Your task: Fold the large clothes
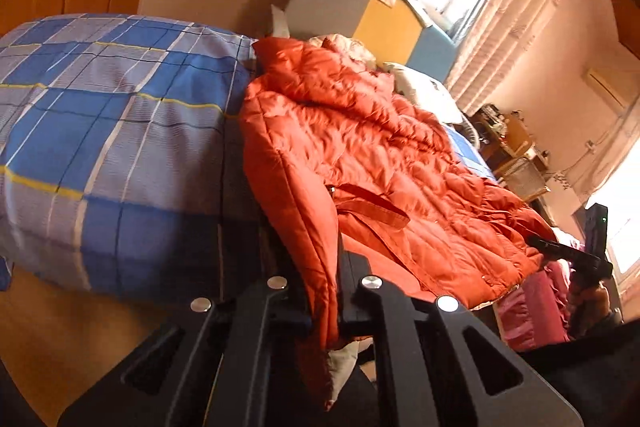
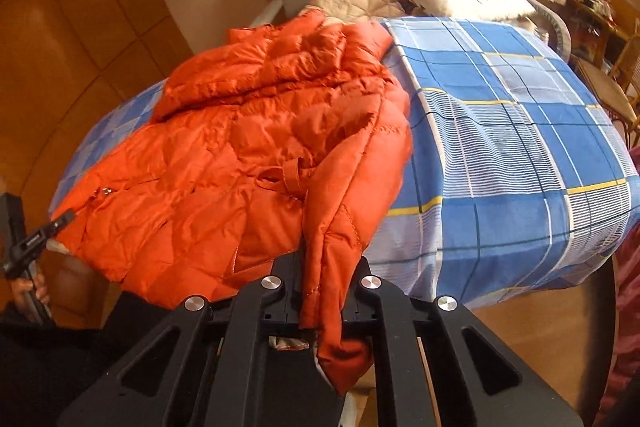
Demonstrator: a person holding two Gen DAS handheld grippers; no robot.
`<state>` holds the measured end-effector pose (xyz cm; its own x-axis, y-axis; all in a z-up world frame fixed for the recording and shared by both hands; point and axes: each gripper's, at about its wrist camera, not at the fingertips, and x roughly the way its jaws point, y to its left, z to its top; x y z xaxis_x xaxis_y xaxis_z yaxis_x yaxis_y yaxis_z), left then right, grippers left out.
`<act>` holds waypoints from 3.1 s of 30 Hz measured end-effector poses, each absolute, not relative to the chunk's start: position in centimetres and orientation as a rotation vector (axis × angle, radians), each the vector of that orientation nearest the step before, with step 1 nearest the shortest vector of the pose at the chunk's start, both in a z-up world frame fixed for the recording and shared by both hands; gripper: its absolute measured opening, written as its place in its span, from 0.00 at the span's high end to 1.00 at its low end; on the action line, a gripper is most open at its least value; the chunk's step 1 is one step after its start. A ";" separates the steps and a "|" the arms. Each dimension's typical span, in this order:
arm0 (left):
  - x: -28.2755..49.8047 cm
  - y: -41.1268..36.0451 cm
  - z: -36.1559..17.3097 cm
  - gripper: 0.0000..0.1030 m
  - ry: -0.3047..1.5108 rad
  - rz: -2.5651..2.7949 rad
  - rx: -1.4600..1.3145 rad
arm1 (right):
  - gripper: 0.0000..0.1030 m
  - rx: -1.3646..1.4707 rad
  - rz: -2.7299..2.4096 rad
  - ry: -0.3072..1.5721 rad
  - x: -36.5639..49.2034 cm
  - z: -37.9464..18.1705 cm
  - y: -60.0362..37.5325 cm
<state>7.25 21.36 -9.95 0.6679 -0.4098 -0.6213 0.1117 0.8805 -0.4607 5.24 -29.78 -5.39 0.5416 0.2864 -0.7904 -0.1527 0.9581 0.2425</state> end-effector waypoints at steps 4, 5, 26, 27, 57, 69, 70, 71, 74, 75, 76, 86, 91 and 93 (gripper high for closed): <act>4.4 22.0 -8.8 0.94 0.770 -0.343 -0.434 | 0.93 0.126 0.324 0.927 2.6 -3.2 -29.3; 4.2 22.0 -8.7 0.94 0.766 -0.348 -0.436 | 0.93 0.130 0.334 0.915 2.5 -2.7 -29.2; 20.5 22.4 -2.5 0.93 0.638 -0.367 -0.466 | 0.93 0.352 0.283 0.755 18.0 0.9 -29.8; 21.7 22.2 -2.5 0.93 0.643 -0.366 -0.463 | 0.93 0.353 0.274 0.757 18.9 0.8 -29.8; 28.9 26.4 -11.3 0.21 0.776 -0.225 -0.600 | 0.13 0.526 0.109 0.758 23.9 -5.9 -33.8; 24.7 24.2 -13.0 0.97 0.779 -0.337 -0.631 | 0.90 0.519 0.153 0.864 21.1 -8.8 -32.8; 24.2 24.3 -12.8 0.97 0.770 -0.341 -0.631 | 0.90 0.512 0.159 0.858 20.6 -8.2 -32.8; 23.5 24.4 -12.4 0.97 0.762 -0.343 -0.632 | 0.91 0.507 0.169 0.851 19.8 -7.6 -32.9; 20.5 24.7 -11.7 0.97 0.751 -0.349 -0.624 | 0.92 0.475 0.185 0.847 17.2 -6.4 -33.0; 19.3 24.8 -11.6 0.97 0.753 -0.349 -0.619 | 0.92 0.473 0.190 0.849 16.4 -6.2 -33.1; 18.4 24.8 -11.6 0.97 0.755 -0.350 -0.618 | 0.92 0.461 0.198 0.855 15.2 -5.9 -33.1; 12.6 24.6 -10.6 0.52 0.807 -0.247 -0.461 | 0.57 0.258 0.142 0.913 9.8 -5.7 -33.0; 14.4 24.2 -7.7 0.29 0.727 -0.204 -0.316 | 0.24 0.127 0.072 0.805 12.3 -3.3 -32.0; 15.7 23.5 -7.3 0.27 0.723 -0.226 -0.264 | 0.23 0.088 0.093 0.786 14.1 -2.7 -31.1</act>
